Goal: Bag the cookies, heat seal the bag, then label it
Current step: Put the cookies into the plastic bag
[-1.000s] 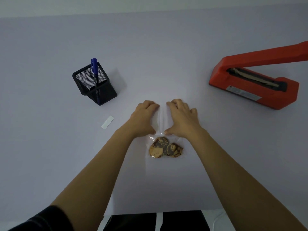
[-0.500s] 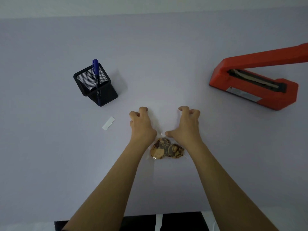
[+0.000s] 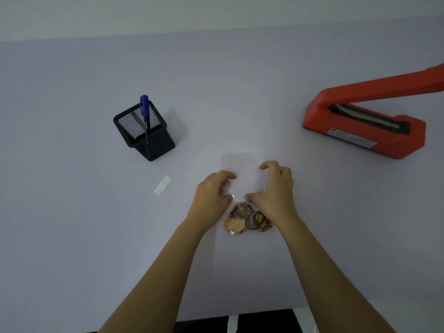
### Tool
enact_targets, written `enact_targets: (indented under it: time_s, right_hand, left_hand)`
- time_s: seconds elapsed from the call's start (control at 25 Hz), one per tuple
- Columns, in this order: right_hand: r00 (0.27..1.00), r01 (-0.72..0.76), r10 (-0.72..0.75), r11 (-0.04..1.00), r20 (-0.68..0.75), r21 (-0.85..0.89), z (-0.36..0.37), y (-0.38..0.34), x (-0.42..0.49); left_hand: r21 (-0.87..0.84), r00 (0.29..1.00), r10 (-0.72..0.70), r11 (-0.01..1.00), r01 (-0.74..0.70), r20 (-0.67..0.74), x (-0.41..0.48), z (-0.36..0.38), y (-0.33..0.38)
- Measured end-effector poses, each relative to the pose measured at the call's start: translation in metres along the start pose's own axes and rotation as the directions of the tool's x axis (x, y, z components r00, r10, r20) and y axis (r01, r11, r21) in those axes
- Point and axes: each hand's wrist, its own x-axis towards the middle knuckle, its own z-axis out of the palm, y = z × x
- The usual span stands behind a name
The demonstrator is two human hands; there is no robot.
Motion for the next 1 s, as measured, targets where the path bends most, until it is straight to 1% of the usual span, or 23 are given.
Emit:
enact_targets:
  time_s: [0.08, 0.16, 0.24, 0.28, 0.36, 0.44, 0.48, 0.56, 0.6, 0.72, 0.88, 1.0]
  right_hand:
    - [1.000, -0.007, 0.008, 0.998, -0.021, 0.055, -0.003, 0.003, 0.001]
    - [0.997, -0.078, 0.080, 0.990, -0.009, 0.119, -0.006, 0.002, 0.002]
    - [0.984, -0.172, 0.162, 0.971, 0.072, 0.168, -0.012, 0.000, -0.003]
    - [0.975, -0.200, 0.175, 0.958, 0.135, 0.203, -0.016, -0.001, -0.005]
    - [0.961, -0.222, 0.151, 0.919, 0.230, 0.326, -0.025, -0.001, -0.012]
    - [0.965, -0.218, 0.120, 0.861, 0.233, 0.459, -0.031, 0.000, -0.020]
    - [0.966, -0.220, 0.115, 0.839, 0.233, 0.498, -0.033, -0.001, -0.023]
    - [0.964, -0.221, 0.100, 0.820, 0.247, 0.529, -0.038, -0.002, -0.029]
    - [0.963, -0.222, 0.094, 0.813, 0.254, 0.539, -0.041, -0.003, -0.032]
    - [0.961, -0.219, 0.078, 0.797, 0.265, 0.563, -0.058, -0.003, -0.038]
    - [0.956, -0.216, 0.016, 0.716, 0.294, 0.664, -0.092, -0.004, -0.040]
    - [0.952, -0.195, -0.035, 0.700, 0.305, 0.687, -0.129, -0.001, -0.035]
  left_hand:
    - [-0.036, 1.000, 0.007, 0.999, -0.007, -0.001, -0.001, -0.001, -0.001]
    - [-0.065, 1.000, 0.010, 0.998, -0.009, 0.005, -0.001, -0.003, -0.002]
    - [-0.130, 0.999, 0.007, 0.992, -0.002, 0.035, -0.006, -0.006, 0.000]
    - [-0.184, 0.998, 0.010, 0.983, 0.002, 0.065, -0.009, -0.009, 0.003]
    - [-0.272, 0.992, 0.019, 0.962, 0.016, 0.128, -0.017, -0.016, 0.008]
    - [-0.304, 0.986, 0.009, 0.952, 0.043, 0.167, -0.021, -0.024, 0.007]
    - [-0.308, 0.981, 0.002, 0.950, 0.059, 0.194, -0.022, -0.027, 0.006]
    - [-0.331, 0.968, 0.005, 0.940, 0.081, 0.251, -0.024, -0.034, 0.010]
    - [-0.369, 0.963, 0.003, 0.924, 0.100, 0.269, -0.024, -0.036, 0.014]
    - [-0.518, 0.965, 0.001, 0.844, 0.141, 0.263, -0.028, -0.042, 0.033]
    - [-0.525, 0.974, 0.035, 0.846, 0.092, 0.226, -0.021, -0.053, 0.069]
    - [-0.562, 0.970, 0.035, 0.820, 0.111, 0.242, -0.011, -0.052, 0.103]
